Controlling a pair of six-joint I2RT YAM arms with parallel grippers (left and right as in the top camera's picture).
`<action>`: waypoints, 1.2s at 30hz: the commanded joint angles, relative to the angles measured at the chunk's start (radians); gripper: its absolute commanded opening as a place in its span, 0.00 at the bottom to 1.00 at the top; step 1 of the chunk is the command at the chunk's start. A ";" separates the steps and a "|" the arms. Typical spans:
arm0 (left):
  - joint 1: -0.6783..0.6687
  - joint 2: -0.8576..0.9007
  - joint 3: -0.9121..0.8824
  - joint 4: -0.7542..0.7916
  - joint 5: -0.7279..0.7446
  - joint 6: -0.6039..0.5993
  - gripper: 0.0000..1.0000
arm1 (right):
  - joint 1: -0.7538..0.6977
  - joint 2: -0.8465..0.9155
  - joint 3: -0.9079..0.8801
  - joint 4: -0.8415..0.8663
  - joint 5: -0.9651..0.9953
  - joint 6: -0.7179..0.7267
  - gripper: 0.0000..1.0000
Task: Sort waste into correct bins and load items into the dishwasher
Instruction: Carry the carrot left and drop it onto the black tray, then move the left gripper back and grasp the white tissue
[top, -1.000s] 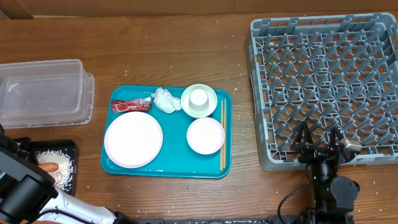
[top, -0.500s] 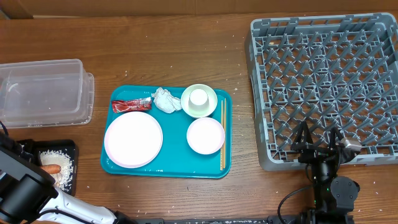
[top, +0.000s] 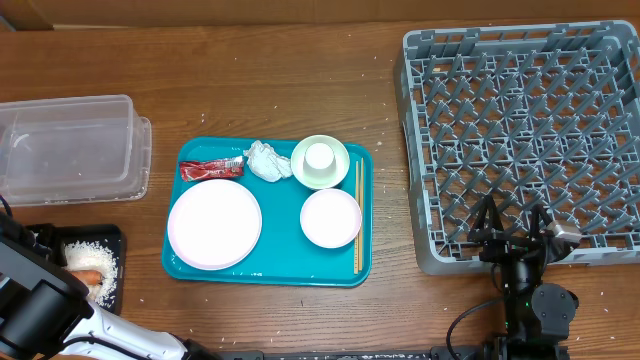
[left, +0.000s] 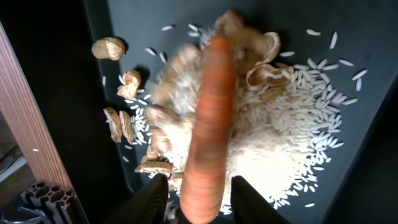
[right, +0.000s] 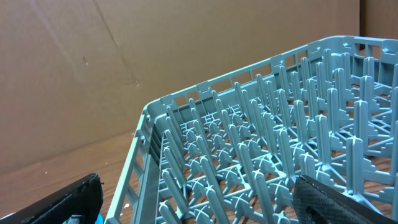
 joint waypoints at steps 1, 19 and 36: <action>-0.003 -0.023 -0.007 0.011 -0.018 0.032 0.35 | -0.006 -0.010 -0.010 0.006 0.009 -0.006 1.00; -0.027 -0.103 0.071 -0.025 0.100 0.088 0.27 | -0.006 -0.010 -0.010 0.006 0.009 -0.006 1.00; -0.587 -0.372 0.077 0.080 0.214 0.271 0.40 | -0.006 -0.010 -0.010 0.006 0.009 -0.006 1.00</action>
